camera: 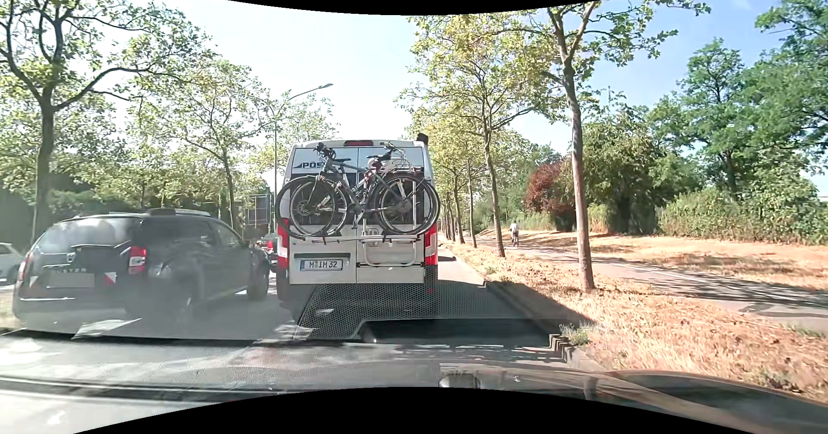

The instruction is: Follow the waypoints while adhering to traffic rules and regulations

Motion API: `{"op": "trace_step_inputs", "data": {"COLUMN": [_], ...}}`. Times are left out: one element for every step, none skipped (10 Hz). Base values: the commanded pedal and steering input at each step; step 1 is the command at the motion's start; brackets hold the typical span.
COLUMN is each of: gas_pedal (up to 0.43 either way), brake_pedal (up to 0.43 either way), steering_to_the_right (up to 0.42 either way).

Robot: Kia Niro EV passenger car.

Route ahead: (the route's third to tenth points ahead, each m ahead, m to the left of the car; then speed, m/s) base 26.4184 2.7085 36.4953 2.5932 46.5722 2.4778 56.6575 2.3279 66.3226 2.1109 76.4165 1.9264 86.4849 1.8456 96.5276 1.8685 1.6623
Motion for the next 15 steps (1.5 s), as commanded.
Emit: {"op": "trace_step_inputs", "data": {"gas_pedal": [0.0,0.0,0.0,0.0,0.0,0.0,0.0,0.0,0.0,0.0,0.0,0.0,0.0,0.0,0.0], "brake_pedal": [0.079,0.085,0.085,0.085,0.079,0.073,0.061,0.049,0.049,0.049,0.043,0.043,0.03,0.024,0.024], "steering_to_the_right": [0.008,0.008,0.008,0.008,0.008,0.008,0.008,0.008,0.008,0.008,0.008,0.008,0.008,0.008,0.008]}}
